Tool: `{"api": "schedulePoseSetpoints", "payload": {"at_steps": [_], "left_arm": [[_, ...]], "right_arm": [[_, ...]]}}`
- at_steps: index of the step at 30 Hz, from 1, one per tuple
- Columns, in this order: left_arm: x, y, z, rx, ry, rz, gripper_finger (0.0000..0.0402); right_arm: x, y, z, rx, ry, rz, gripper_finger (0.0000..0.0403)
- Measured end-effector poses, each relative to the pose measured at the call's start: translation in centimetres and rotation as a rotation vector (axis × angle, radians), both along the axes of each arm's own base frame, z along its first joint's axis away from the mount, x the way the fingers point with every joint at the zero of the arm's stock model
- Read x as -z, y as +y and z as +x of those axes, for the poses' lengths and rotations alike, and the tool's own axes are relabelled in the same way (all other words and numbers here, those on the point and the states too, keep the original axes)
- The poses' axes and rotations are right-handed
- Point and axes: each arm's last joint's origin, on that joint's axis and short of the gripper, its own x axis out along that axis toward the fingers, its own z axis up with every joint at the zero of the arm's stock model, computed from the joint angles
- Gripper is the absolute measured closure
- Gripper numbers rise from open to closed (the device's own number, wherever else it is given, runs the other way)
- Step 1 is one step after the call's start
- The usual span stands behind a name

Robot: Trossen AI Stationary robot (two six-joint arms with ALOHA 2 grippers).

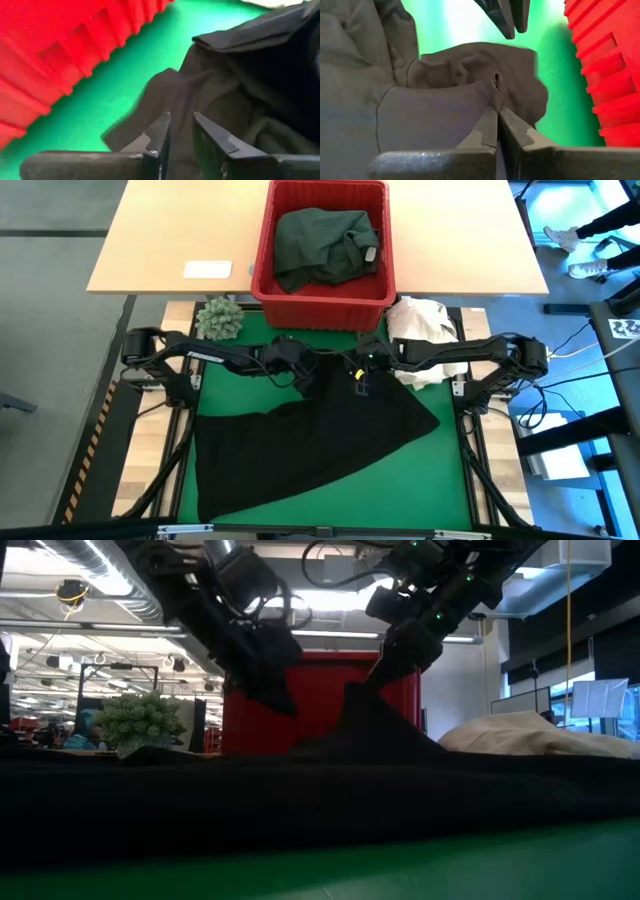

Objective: Fold laundry
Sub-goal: Fold the black shirt

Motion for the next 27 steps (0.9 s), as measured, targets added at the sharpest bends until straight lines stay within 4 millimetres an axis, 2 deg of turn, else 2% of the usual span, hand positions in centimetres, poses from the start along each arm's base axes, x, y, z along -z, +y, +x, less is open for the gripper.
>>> {"api": "schedulePoseSetpoints", "payload": {"at_steps": [4, 8, 11, 18, 27], "left_arm": [[-0.8, -0.2, 0.2, 0.060, -0.064, -0.032, 0.0306], [-2.0, -0.6, 1.2, 0.212, -0.240, -0.094, 0.0287], [-2.6, -1.0, 1.7, 0.263, -0.320, -0.095, 0.0279], [-2.7, -1.0, 1.8, 0.255, -0.340, -0.120, 0.0275], [-1.8, -1.0, 1.8, 0.290, -0.270, -0.117, 0.0275]], "right_arm": [[0.0, 0.0, 0.0, -0.008, -0.003, 0.009, 0.0400], [-0.1, 0.0, 0.1, -0.012, -0.017, 0.011, 0.0400], [-0.2, 0.0, 0.2, -0.013, -0.034, 0.009, 0.0400], [-0.5, 0.1, 0.4, -0.033, -0.071, 0.020, 0.0400], [-0.5, 0.1, 0.4, -0.033, -0.067, 0.021, 0.0400]]}}
